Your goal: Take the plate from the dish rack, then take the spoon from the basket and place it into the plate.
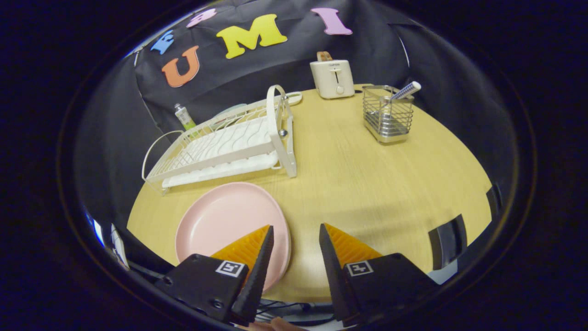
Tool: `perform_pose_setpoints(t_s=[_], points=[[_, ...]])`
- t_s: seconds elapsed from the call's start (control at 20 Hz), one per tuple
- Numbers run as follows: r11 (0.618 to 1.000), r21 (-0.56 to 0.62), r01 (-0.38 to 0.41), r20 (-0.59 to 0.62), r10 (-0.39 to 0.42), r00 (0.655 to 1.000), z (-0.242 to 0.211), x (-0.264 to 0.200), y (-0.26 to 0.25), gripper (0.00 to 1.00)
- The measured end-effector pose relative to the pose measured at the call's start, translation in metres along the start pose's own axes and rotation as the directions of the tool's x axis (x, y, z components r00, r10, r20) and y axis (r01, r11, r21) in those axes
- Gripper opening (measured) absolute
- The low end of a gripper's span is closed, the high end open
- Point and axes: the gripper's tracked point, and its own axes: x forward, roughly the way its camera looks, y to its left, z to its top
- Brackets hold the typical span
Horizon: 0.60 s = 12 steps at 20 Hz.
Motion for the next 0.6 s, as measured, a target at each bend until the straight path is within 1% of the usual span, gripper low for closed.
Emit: perform_pose_setpoints(t_s=[0.15, 0.3, 0.5, 0.6], points=[[0.998, -0.028, 0.049, 0.108, -0.045, 0.993, 0.016, -0.015, -0.008, 0.72], [1.000, -0.003, 0.029, 0.169, -0.028, 0.985, 0.027, -0.034, -0.007, 0.72], [0.997, -0.012, 0.072, 0.257, -0.066, 0.964, 0.047, -0.057, -0.023, 0.72], [0.997, -0.015, 0.081, 0.306, -0.073, 0.949, 0.056, -0.068, -0.031, 0.72]])
